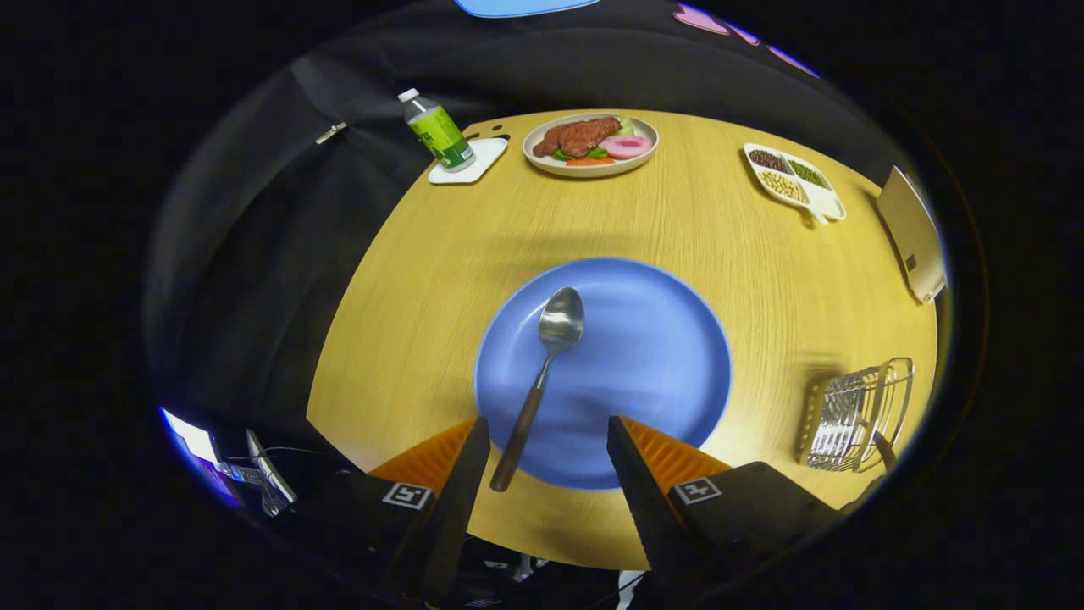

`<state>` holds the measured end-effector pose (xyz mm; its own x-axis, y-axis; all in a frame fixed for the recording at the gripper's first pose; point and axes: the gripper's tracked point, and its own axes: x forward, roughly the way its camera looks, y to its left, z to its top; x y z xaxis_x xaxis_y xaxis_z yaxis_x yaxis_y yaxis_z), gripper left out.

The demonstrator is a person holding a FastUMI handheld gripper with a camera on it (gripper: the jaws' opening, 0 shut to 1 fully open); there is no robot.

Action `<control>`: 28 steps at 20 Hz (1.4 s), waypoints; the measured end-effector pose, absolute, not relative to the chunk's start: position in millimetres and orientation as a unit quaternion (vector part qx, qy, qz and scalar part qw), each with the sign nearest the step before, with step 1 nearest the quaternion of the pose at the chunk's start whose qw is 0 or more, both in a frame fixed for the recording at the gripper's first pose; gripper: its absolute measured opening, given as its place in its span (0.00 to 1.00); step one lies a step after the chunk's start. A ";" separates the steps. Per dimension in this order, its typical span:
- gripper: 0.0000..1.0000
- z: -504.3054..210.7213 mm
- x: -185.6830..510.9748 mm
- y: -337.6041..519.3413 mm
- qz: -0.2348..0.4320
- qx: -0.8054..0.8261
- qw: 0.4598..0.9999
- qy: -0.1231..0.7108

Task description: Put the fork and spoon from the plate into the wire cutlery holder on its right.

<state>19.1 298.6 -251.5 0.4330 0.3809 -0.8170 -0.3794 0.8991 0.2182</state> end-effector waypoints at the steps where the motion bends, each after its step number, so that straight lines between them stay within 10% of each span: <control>1: 0.88 -258.3 20.2 301.2 0.223 0.000 0.844 0.488; 10: 0.87 -294.3 19.1 311.1 0.189 0.032 0.826 0.530; 20: 0.21 -305.6 19.2 314.0 0.179 0.058 0.807 0.560; 28: 0.08 -303.7 9.0 311.3 0.241 0.035 0.794 0.557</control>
